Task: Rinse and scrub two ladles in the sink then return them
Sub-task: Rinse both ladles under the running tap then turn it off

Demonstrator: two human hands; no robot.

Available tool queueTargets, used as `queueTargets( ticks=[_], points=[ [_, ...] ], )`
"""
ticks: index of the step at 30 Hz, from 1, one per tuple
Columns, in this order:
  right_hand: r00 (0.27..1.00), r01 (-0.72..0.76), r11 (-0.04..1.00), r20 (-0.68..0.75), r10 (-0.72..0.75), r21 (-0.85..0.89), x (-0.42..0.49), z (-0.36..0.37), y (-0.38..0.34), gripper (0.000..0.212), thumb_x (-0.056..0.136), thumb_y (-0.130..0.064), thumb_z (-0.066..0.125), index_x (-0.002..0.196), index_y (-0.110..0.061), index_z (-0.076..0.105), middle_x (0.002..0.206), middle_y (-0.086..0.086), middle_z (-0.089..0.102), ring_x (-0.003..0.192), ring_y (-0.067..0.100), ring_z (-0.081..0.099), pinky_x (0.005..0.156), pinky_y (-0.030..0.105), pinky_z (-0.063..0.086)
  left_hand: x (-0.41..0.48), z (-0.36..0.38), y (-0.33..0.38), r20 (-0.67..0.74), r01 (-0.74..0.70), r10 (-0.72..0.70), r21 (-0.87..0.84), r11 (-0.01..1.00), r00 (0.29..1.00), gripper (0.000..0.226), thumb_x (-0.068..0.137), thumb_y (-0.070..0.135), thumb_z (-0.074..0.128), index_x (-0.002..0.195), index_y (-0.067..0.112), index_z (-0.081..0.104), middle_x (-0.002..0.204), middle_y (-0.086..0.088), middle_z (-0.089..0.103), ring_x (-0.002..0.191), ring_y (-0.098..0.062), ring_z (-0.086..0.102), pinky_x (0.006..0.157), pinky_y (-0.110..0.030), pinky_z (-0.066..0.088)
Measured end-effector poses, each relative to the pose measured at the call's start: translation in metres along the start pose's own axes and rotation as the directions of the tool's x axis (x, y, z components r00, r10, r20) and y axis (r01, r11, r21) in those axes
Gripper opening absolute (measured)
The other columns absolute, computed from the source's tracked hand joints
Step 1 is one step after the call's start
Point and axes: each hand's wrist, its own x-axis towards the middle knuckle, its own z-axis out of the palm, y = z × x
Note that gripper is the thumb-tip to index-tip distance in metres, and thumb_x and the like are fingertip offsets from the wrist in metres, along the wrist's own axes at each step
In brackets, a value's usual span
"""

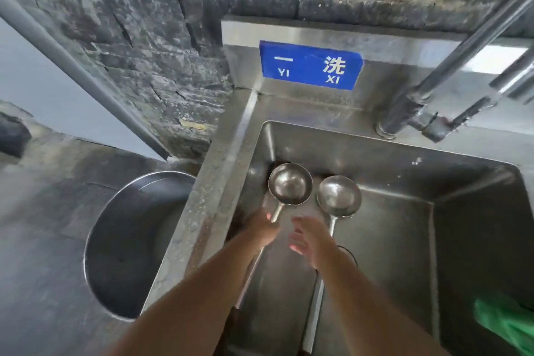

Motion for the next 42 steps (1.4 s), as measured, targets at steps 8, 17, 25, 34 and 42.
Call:
queueTargets(
  ticks=[8, 17, 25, 34, 42],
  points=[
    [0.985, -0.161, 0.917, 0.121, 0.125, 0.364, 0.029, 0.042, 0.029, 0.012, 0.095, -0.011, 0.053, 0.095, 0.0, 0.059, 0.097, 0.02, 0.061, 0.08, 0.031, 0.063, 0.075, 0.045, 0.052, 0.026, 0.023, -0.051, -0.028, 0.219, -0.234, -0.261, 0.94, 0.972, 0.037, 0.1, 0.021, 0.045, 0.126, -0.002, 0.058, 0.114, -0.019, 0.068, 0.094, -0.033, 0.069, 0.072, -0.034, 0.057],
    [0.986, -0.124, 0.935, 0.145, 0.079, 0.332, 0.013, 0.042, 0.028, 0.015, 0.098, 0.004, 0.044, 0.091, 0.002, 0.057, 0.091, 0.019, 0.065, 0.08, 0.03, 0.064, 0.076, 0.041, 0.053, -0.005, 0.023, -0.051, -0.005, 0.208, -0.216, -0.251, 0.945, 0.976, 0.035, 0.099, 0.012, 0.041, 0.068, 0.007, 0.057, 0.056, -0.01, 0.053, 0.032, -0.017, 0.045, 0.038, -0.018, 0.031],
    [0.963, -0.082, 0.902, 0.267, -0.038, 0.425, -0.069, -0.001, 0.001, 0.018, 0.098, 0.0, 0.045, 0.101, 0.01, 0.06, 0.095, 0.022, 0.065, 0.091, 0.03, 0.063, 0.101, 0.043, 0.047, -0.085, -0.004, -0.009, 0.041, 0.025, -0.018, -0.161, 0.987, 0.999, 0.033, 0.099, 0.011, 0.045, 0.069, 0.012, 0.058, 0.067, -0.014, 0.056, 0.042, -0.017, 0.046, 0.041, -0.02, 0.032],
    [0.942, 0.034, 0.873, 0.277, -0.191, 0.486, -0.185, -0.054, -0.038, 0.016, 0.1, -0.002, 0.045, 0.106, 0.005, 0.058, 0.113, 0.024, 0.066, 0.1, 0.034, 0.064, 0.101, 0.045, 0.047, -0.195, -0.025, 0.055, -0.11, -0.305, 0.325, 0.17, 0.937, 0.939, 0.027, 0.09, 0.021, 0.058, 0.066, 0.015, 0.067, 0.053, 0.002, 0.063, 0.052, -0.02, 0.065, 0.055, -0.029, 0.053],
    [0.924, 0.187, 0.838, 0.198, -0.327, 0.512, -0.266, -0.077, -0.048, 0.027, 0.099, 0.002, 0.042, 0.12, 0.014, 0.054, 0.117, 0.029, 0.061, 0.099, 0.037, 0.062, 0.098, 0.046, 0.05, -0.25, -0.038, 0.083, -0.077, -0.537, 0.597, 0.358, 0.764, 0.799, 0.038, 0.088, 0.021, 0.062, 0.052, 0.02, 0.05, 0.05, 0.002, 0.051, 0.053, -0.019, 0.053, 0.051, -0.03, 0.037]
  ],
)
